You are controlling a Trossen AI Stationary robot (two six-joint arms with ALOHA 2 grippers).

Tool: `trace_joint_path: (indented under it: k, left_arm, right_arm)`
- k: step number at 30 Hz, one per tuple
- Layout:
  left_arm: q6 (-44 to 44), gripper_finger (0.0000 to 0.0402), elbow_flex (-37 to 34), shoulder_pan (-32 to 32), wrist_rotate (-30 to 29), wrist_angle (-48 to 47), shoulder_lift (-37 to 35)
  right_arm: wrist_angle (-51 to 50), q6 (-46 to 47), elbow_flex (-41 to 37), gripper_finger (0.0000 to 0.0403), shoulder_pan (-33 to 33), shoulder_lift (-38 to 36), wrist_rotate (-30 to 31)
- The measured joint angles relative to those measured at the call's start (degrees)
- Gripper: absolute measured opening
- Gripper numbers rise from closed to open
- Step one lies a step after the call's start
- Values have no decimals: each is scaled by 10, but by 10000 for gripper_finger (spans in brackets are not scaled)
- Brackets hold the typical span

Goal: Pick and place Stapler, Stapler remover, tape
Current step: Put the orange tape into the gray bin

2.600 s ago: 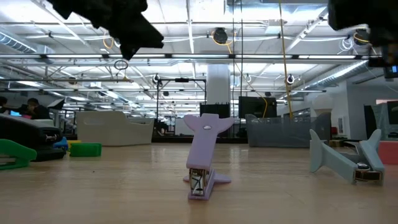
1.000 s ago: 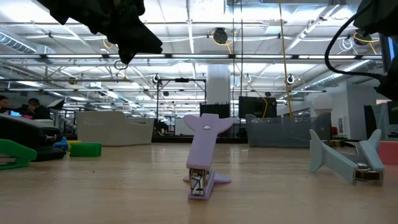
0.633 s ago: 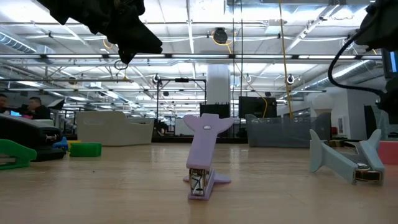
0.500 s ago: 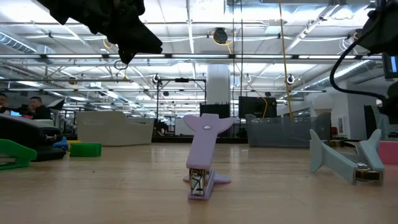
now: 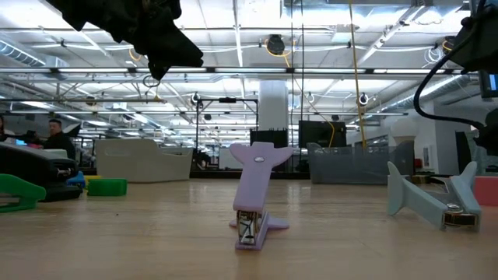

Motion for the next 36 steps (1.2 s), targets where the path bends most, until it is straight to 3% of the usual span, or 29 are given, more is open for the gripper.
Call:
trace_joint_path:
  k: [2,9,15,18,22,36]
  left_arm:
    - [0,88,0,0,0,0,0]
    - [-35,88,0,0,0,1,0]
    - [-88,88,0,0,0,1,0]
    - [-102,88,0,0,0,4,0]
    - [-107,88,0,0,0,43,0]
    - [-107,88,1,-3,1,187,0]
  right_arm:
    - [11,-3,0,32,0,0,0]
    - [123,-6,0,31,0,-7,29]
    - [367,-12,0,31,-1,-30,179]
    - [477,-48,0,31,-2,-34,266]
    - [588,-109,0,31,-2,-30,336]
    - [796,-392,0,31,-51,56,524]
